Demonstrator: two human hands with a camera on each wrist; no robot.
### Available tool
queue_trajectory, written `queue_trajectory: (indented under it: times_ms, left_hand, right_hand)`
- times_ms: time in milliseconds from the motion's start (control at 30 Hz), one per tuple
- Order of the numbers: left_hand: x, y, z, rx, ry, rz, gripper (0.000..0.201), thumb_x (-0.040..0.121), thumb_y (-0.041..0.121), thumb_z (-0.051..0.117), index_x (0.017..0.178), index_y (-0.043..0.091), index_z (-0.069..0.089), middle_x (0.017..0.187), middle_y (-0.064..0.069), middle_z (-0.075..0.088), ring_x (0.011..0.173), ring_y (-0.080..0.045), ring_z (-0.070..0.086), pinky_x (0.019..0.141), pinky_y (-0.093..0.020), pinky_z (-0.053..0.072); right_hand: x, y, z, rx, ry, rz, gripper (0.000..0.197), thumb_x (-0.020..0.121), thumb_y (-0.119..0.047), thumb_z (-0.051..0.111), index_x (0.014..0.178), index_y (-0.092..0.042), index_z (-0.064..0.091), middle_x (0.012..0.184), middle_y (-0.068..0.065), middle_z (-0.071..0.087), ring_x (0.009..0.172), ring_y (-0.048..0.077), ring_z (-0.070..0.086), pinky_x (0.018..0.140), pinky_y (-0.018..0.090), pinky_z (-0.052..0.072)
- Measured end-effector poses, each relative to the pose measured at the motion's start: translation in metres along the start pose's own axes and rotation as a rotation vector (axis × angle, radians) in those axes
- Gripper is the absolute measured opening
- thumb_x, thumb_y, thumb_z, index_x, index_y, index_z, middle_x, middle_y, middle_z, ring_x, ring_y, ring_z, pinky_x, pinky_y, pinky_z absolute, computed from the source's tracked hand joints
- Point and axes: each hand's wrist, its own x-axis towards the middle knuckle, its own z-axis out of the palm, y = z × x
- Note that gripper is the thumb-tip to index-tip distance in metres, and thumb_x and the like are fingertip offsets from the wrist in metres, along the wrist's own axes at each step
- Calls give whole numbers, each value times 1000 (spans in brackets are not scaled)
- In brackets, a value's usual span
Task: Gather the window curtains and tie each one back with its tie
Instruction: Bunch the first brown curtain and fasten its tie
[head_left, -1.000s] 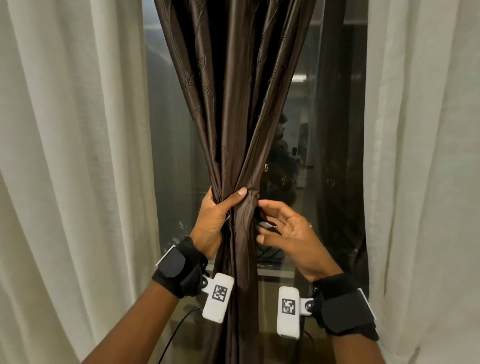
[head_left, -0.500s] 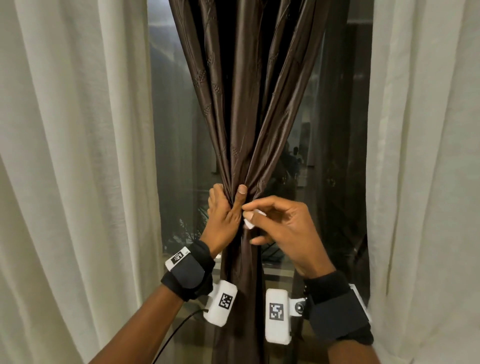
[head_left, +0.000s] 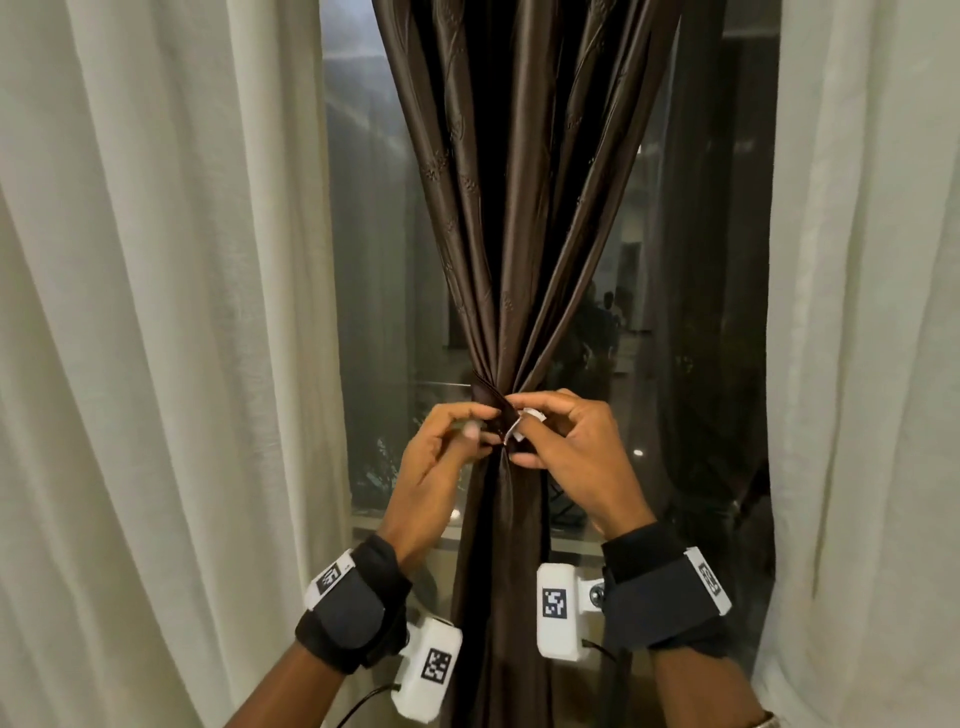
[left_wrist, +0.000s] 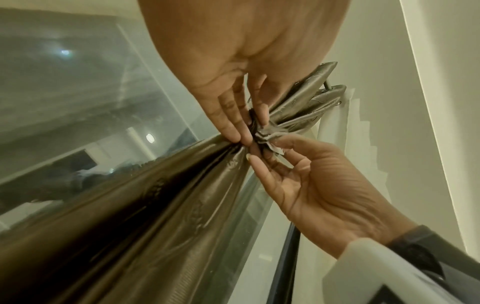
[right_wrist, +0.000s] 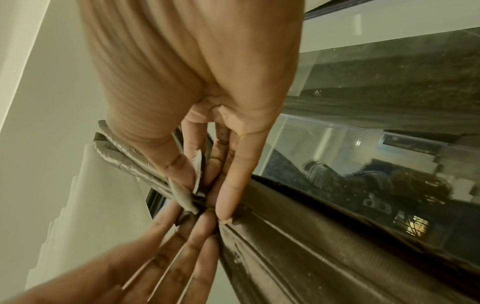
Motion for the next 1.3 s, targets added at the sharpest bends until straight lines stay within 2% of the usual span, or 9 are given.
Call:
queue_trajectory:
  times_ms: [133,267,367,533,700,833,933,1033,1300]
  left_hand:
    - [1,-4,-7,131,-95,77,49,98,-13,62,139,16,63,135,-1,69,125,-21,69,109,-31,55]
    - [3,-6,1,274,-6,195,45,89,24,86,130,20,69,127,4,71,119,-19,71,102,-31,59]
    - [6,-6,5,272,80,188,39,86,33,87,120,21,74,116,6,75,110,-17,75,97,-33,62]
    - [13,-11,5,197,125,161,21,94,25,78,112,14,80,108,1,78,104,-15,77,95,-40,64]
    - [8,-8,15,333,307,215,8,92,26,83,98,22,82,114,3,53,106,-7,62,73,-21,61]
    - [6,-5,22,405,288,288,14,94,37,78,96,23,77,98,12,70,94,-14,71,78,-36,64]
    - [6,-4,23,429,309,257,18,93,44,77,97,26,79,92,15,76,91,-11,74,80,-40,64]
    - [6,-4,25,460,306,267,13,92,35,81,97,23,82,90,13,77,86,-7,75,78,-37,64]
    - [2,0,35,479,307,313,13,97,20,79,108,24,84,95,14,79,89,1,74,81,-28,64]
  right_hand:
    - [2,5,1,42,-7,5,22,101,-9,70,118,-15,80,120,4,67,108,17,77,80,33,67]
    - [3,11,0,-16,13,-42,24,99,-13,73,120,-21,81,117,-2,70,111,18,75,89,39,66]
    - [3,11,1,-53,18,-67,26,98,-13,74,122,-21,80,116,-1,69,108,19,75,87,35,66]
    - [1,4,-1,26,-22,-42,29,97,-10,75,125,-17,79,120,2,73,105,15,78,82,29,66]
    - [0,5,-2,-27,99,-61,28,85,-14,88,109,-20,76,96,2,82,91,14,81,80,33,66]
    - [-4,3,-2,-82,172,-107,20,82,-16,92,95,-13,78,84,-1,82,81,5,79,72,19,61]
    - [-6,3,-6,-118,153,-106,18,85,-17,89,102,-15,83,91,-6,83,89,1,79,81,23,64]
    - [-8,1,-8,-122,111,-80,22,91,-16,83,113,-19,83,100,-7,84,98,3,79,91,32,65]
    - [-13,-4,-3,-260,82,-131,31,99,-10,72,128,-20,78,123,-8,79,117,-3,71,106,27,57]
